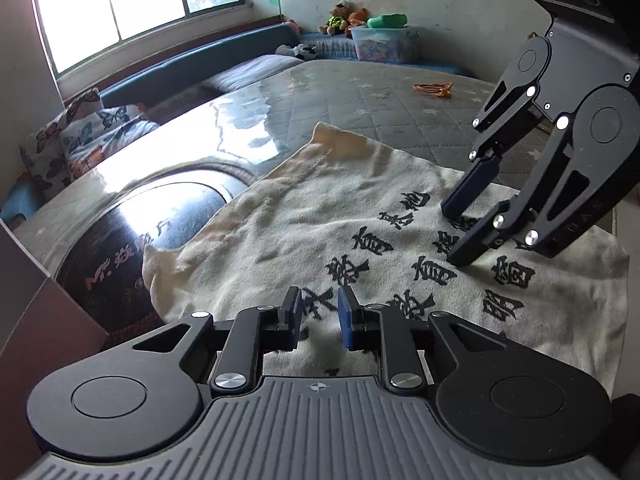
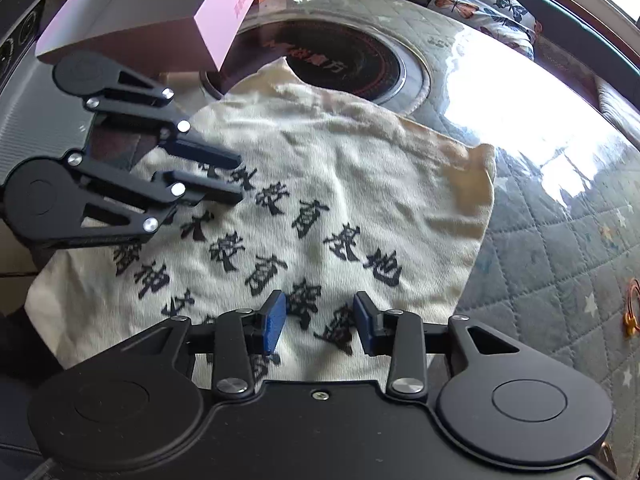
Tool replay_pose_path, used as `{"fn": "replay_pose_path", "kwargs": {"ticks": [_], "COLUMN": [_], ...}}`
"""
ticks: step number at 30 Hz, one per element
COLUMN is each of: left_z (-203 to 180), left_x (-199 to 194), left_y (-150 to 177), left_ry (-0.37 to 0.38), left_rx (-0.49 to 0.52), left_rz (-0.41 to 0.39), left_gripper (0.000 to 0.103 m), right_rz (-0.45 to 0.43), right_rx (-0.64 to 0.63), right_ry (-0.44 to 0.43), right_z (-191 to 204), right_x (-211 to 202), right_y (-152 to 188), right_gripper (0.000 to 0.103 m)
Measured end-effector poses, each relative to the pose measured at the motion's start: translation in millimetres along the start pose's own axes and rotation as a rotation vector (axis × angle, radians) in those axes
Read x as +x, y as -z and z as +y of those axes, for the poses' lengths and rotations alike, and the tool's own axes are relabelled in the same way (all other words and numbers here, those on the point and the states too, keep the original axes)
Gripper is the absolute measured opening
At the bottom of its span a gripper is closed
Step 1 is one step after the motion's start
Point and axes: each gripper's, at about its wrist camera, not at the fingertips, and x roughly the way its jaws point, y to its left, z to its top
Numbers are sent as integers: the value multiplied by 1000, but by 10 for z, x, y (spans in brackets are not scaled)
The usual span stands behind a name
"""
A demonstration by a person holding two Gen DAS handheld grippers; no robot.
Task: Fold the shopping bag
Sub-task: 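Press the bag flat with the left gripper while the right gripper smooths it, then smooth the printed side of the bag flat with both grippers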
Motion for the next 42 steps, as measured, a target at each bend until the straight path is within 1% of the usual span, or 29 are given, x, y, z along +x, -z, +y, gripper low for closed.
{"fn": "replay_pose_path", "kwargs": {"ticks": [7, 13, 16, 22, 30, 33, 35, 42], "left_z": [69, 30, 14, -39, -44, -40, -42, -60], "left_x": [-199, -360, -392, -413, -419, -401, -395, -408], "left_y": [188, 322, 352, 339, 321, 290, 282, 290], "left_ry": [-8, -11, -8, -5, 1, -6, -11, -15], "left_rx": [-49, -54, -70, -92, -114, -119, -128, -106], "left_rz": [14, 16, 9, 3, -1, 3, 4, 3], "left_gripper": [22, 21, 21, 21, 23, 23, 23, 23], "right_rz": [-27, -45, -47, -56, -88, -76, -68, -41], "right_rx": [3, -20, -26, -32, 14, 23, 17, -10], "right_ry": [-7, -20, -23, -25, -6, -13, -18, -34], "right_z": [-16, 30, 49, 89, 54, 22, 26, 70], "right_x": [109, 236, 302, 423, 665, 717, 668, 446], "right_y": [-150, -383, -504, -706, -999, -1090, -1023, -692], "right_gripper": [45, 46, 48, 50, 52, 52, 52, 53]}}
